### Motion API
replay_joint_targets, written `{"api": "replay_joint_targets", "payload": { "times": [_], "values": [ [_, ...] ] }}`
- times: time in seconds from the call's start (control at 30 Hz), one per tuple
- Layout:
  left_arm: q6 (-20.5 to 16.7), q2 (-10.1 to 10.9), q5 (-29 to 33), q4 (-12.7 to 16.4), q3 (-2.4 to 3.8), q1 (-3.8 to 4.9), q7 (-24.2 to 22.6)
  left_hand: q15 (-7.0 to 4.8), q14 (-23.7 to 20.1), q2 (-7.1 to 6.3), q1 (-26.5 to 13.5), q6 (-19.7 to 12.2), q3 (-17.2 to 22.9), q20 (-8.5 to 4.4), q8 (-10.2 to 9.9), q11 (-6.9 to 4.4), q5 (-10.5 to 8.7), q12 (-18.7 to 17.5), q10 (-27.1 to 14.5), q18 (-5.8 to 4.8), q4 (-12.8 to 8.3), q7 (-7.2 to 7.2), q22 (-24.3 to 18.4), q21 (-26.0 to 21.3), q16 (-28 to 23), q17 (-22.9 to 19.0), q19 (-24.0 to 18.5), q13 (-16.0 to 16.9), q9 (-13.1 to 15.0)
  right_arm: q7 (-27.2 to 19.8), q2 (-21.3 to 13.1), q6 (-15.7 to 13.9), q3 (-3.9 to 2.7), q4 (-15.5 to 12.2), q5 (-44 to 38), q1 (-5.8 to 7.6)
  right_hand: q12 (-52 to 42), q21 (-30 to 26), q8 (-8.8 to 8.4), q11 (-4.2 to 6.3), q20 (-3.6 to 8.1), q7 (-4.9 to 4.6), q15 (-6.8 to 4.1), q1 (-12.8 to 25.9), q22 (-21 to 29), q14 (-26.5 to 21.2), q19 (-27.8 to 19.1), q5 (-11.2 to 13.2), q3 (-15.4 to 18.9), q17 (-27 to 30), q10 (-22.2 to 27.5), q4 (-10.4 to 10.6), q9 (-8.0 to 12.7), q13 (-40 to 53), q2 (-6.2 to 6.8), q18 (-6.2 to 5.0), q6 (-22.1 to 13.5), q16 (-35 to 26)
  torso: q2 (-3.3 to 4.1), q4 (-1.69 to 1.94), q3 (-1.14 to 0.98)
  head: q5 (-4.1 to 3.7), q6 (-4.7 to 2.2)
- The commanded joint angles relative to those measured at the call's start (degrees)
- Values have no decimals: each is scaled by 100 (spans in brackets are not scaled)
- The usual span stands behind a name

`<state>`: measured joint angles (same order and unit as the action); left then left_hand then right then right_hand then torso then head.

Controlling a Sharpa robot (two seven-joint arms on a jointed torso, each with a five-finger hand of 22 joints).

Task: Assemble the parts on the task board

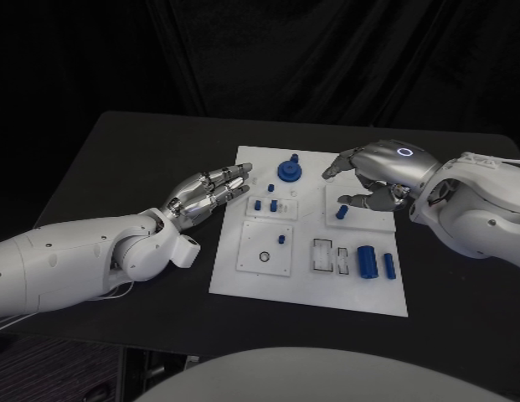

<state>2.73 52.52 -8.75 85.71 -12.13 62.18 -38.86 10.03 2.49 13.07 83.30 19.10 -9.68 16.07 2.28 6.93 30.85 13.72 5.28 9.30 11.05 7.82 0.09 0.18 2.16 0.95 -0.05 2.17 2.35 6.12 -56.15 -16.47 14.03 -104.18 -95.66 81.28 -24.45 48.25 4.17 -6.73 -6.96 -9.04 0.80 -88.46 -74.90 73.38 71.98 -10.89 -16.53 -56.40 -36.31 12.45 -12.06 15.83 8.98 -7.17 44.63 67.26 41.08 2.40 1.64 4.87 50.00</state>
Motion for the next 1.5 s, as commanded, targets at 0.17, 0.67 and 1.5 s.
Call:
{"api": "replay_joint_targets", "payload": {
  "times": [0.17, 0.67, 1.5],
  "values": [
    [32, -11, 113, 21, 4, -10, -361, 60, 83, -13, 38, 79, 66, 60, 46, 85, 69, 87, 17, 102, -23, 5, -9, -18, 63, 19, 5, 13, 12, 319, -314, 450, 16, 114, 78, -16, -98, 61, 121, -14, -31, 12, 50, 227, -522, 33, 77, 148, 75, -42, -426, 214, 92, -186, -33, -24, 290, 88, 1, -1, 42, -53, 0],
    [70, -10, 118, 15, 4, -10, -383, 68, 86, -9, 50, 107, 94, 62, 51, 100, 104, 108, 22, 98, -40, 17, -9, -18, 77, 20, 5, 13, 14, 243, -121, 481, 20, 464, 20, -412, -80, 213, 150, 22, -93, 110, 116, 433, -564, 164, 255, 699, 254, -74, -1062, 318, 238, -404, 7, 7, 460, 244, 22, -1, -1, -82, 0],
    [129, 12, 118, 67, 4, -10, -392, 80, 81, -75, 64, 118, 125, 67, 54, 168, 173, 144, 24, 90, -105, 29, -9, -18, 99, 20, 5, 14, 14, 106, 373, 120, 20, 940, -107, -663, 474, 284, 206, 46, -29, 2, 45, -55, -591, 208, 326, 131, -246, -35, -1531, 93, 377, -803, -60, 20, 652, 299, 11, 2, 8, -120, 0]
  ]
}}
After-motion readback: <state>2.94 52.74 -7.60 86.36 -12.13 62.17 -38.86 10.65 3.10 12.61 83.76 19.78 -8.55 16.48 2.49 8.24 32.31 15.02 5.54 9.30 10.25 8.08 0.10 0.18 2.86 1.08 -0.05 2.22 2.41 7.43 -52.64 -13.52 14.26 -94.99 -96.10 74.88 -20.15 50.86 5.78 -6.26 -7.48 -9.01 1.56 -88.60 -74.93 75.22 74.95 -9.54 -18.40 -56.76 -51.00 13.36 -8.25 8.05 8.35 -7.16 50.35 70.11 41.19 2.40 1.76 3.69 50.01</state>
